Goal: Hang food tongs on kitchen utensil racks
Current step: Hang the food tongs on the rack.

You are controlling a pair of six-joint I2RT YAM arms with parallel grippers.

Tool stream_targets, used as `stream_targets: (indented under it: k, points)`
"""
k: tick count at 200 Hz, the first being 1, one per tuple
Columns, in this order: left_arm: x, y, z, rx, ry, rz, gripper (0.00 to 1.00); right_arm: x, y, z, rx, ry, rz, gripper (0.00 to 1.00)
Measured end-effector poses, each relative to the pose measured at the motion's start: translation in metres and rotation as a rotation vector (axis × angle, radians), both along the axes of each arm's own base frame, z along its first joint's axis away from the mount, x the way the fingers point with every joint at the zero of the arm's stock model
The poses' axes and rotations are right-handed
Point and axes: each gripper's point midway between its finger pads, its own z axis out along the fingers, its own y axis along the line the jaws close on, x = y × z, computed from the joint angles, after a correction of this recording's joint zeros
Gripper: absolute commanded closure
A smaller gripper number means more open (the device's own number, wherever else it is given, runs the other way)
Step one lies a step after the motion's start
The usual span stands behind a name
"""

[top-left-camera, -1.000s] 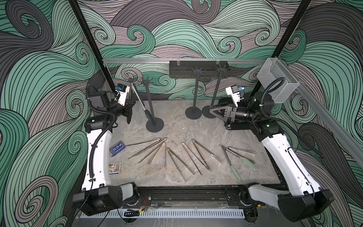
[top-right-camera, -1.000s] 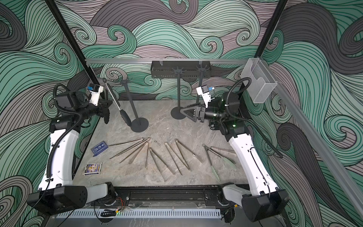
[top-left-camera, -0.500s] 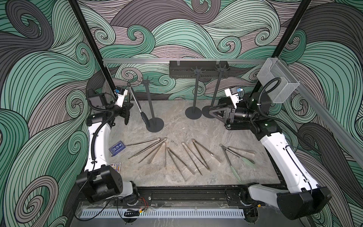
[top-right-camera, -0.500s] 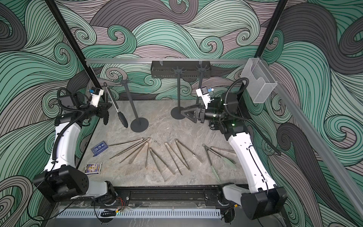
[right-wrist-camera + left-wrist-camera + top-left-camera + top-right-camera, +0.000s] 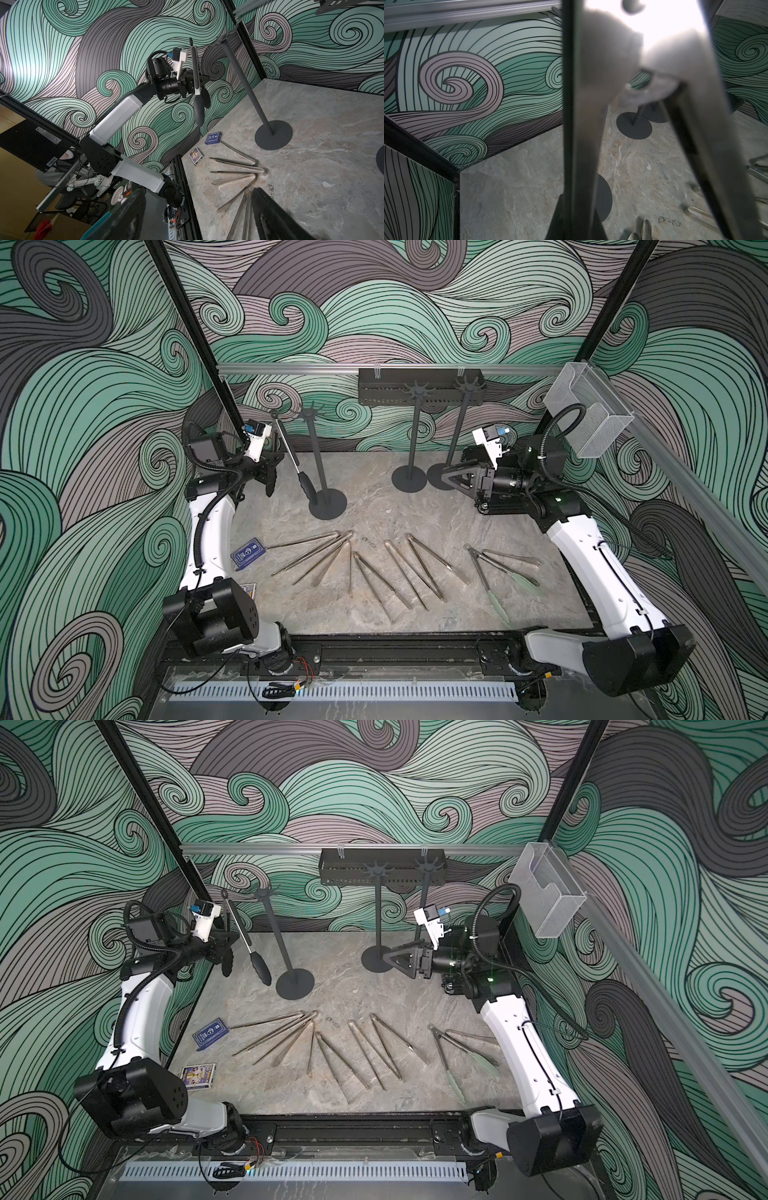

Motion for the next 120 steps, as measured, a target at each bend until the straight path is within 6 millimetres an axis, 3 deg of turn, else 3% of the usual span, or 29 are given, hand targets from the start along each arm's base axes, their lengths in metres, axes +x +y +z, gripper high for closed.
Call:
stream_targets:
  k: [56,120]
  points:
    - [0.019,-0.014,-0.026,0.015,0.06,-0.042,1.0,0.001,-0.002,0.0,-0.001,-0.001,-0.004,0.19]
    - [0.023,-0.015,-0.026,0.045,0.054,-0.046,1.0,0.003,-0.003,-0.002,-0.002,0.003,-0.008,0.19]
